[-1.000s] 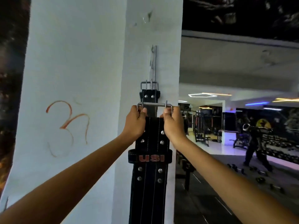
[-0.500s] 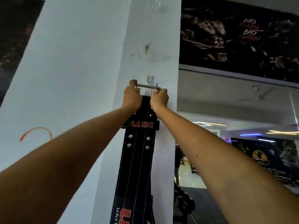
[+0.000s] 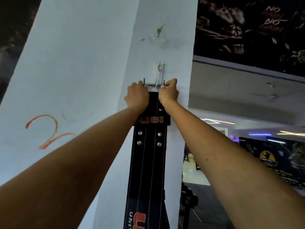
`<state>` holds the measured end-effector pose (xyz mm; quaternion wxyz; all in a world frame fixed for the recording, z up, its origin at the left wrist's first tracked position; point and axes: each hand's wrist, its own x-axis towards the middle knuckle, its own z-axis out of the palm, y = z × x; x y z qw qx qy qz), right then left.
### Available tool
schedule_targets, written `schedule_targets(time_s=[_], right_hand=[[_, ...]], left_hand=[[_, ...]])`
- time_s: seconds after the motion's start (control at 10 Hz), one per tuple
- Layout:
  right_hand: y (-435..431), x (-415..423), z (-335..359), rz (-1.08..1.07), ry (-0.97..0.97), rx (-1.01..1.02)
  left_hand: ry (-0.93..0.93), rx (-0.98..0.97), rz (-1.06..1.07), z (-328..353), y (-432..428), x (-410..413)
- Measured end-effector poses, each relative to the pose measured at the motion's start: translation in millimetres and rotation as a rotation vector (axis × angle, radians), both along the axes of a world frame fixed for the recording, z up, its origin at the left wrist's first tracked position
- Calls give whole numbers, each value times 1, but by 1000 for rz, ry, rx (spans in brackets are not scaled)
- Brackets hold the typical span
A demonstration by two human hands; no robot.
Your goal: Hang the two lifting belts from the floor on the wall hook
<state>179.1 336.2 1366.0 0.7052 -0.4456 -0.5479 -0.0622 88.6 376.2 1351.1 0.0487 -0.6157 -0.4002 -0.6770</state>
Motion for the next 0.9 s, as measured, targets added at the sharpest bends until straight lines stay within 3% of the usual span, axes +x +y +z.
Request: schedule_targets(time_s=[0.3, 0.5, 0.7, 0.9], right_hand=[[-24, 7, -42, -112, -183, -129], [-50, 10, -113, -231, -433, -116], [-96, -4, -154, -297, -671, -256], [-136, -26, -201, -430, -748, -239]], left_hand=[[413, -91, -40, -39, -44, -42], [521, -21, -42, -105, -69, -61], [955, 117, 136, -168, -86, -82], [689, 52, 32, -204, -109, -104]])
